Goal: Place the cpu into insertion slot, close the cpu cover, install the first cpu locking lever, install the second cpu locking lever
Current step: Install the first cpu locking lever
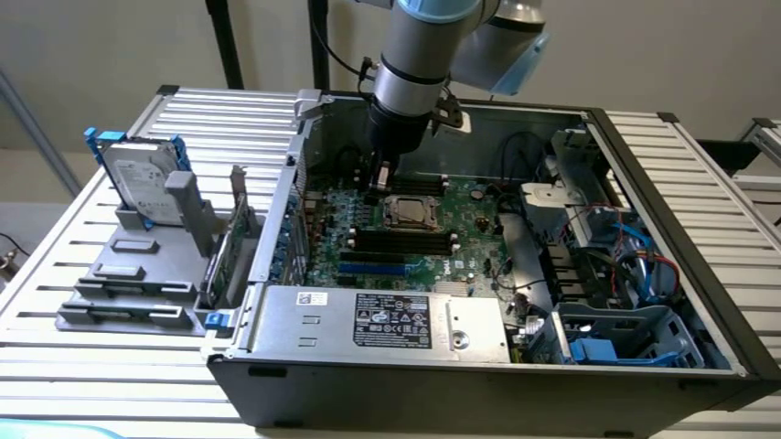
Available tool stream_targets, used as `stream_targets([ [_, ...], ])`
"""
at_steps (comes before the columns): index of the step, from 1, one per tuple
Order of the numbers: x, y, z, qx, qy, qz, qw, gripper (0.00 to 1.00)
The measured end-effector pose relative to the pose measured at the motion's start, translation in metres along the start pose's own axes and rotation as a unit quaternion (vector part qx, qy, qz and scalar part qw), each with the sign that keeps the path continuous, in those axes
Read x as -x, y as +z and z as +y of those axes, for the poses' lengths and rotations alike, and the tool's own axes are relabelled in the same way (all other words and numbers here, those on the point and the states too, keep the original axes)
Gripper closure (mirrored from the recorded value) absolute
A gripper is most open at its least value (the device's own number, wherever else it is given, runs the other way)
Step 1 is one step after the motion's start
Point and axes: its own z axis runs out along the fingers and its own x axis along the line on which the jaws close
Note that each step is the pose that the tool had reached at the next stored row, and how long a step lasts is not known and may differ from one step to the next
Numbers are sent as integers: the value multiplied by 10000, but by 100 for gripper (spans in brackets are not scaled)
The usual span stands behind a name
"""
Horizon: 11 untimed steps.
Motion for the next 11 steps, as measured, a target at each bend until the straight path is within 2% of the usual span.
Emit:
stream_targets([
  [5,0,1,-6,0,1,0,10000,89],
  [6,2,2,-19,-1,5,8,10000,89],
  [11,9,-3,-122,-9,59,170,9998,89],
])
